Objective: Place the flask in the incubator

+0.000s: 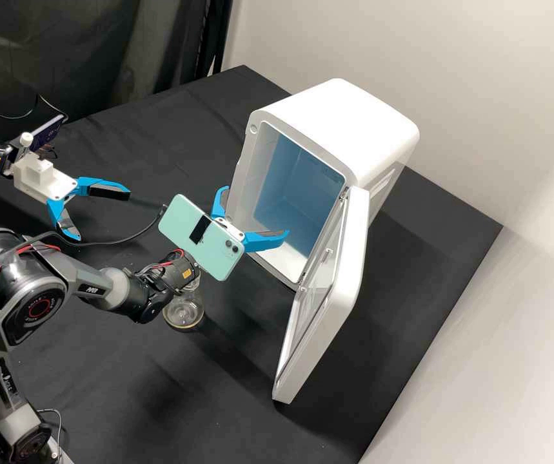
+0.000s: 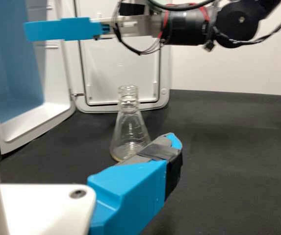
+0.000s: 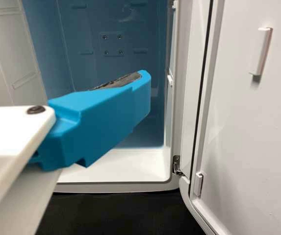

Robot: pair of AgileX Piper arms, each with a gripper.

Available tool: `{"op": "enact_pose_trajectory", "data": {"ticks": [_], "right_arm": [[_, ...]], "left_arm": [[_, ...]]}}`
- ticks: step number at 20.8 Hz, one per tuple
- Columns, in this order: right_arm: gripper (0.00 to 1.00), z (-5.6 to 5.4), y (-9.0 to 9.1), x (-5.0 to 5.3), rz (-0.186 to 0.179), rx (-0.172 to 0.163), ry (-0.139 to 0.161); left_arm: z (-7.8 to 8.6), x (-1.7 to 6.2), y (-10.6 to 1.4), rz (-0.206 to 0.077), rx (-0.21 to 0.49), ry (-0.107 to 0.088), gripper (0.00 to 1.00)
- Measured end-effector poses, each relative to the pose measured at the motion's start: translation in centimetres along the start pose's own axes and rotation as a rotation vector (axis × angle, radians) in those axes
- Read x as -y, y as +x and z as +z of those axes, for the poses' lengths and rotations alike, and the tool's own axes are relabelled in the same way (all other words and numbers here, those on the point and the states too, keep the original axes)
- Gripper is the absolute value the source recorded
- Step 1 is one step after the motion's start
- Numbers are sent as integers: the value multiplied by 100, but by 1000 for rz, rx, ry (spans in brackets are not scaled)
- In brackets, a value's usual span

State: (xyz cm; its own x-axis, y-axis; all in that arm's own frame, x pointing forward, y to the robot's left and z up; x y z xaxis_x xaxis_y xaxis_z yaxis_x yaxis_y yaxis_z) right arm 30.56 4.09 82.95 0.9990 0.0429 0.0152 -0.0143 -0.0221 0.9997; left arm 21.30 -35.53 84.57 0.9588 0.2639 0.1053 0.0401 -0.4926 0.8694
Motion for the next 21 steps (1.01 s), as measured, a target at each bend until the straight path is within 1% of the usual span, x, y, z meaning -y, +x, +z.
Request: {"op": "enact_pose_trajectory", "data": {"ticks": [1, 4, 7, 9, 10, 11, 12, 15, 16, 18, 19, 20, 21], "right_arm": [[100, 0, 0, 0, 0, 0, 0], [100, 0, 0, 0, 0, 0, 0], [100, 0, 0, 0, 0, 0, 0], [100, 0, 0, 0, 0, 0, 2], [100, 7, -13, 7, 0, -1, 6], [100, 16, -30, -1, 5, -7, 2], [100, 50, -64, -4, 8, -3, -1], [100, 107, -193, -31, 18, -12, -3], [100, 125, -249, -34, 26, -19, -2], [100, 168, -358, -32, 33, -30, -13], [100, 182, -423, -18, 31, -40, -19], [100, 205, -495, 12, 18, -42, -24], [100, 206, -549, 23, 12, -52, -30]], "left_arm": [[-4, -6, -2, 3, -2, 0, 100], [6, -51, -16, 23, 3, -2, 100], [31, -69, -26, 31, 25, 7, 100], [56, -57, -30, 24, 41, -2, 100], [71, -42, -39, 17, 47, -3, 100], [93, -27, -46, 10, 59, -2, 100], [108, -22, -46, 6, 69, 1, 100], [149, -9, -47, -1, 91, 5, 100], [160, -6, -46, -3, 96, 6, 100], [166, -4, -46, -4, 99, 6, 100], [166, -4, -46, -4, 99, 6, 100], [176, -2, -46, -5, 104, 7, 100], [182, 0, -45, -5, 107, 7, 100]]}}
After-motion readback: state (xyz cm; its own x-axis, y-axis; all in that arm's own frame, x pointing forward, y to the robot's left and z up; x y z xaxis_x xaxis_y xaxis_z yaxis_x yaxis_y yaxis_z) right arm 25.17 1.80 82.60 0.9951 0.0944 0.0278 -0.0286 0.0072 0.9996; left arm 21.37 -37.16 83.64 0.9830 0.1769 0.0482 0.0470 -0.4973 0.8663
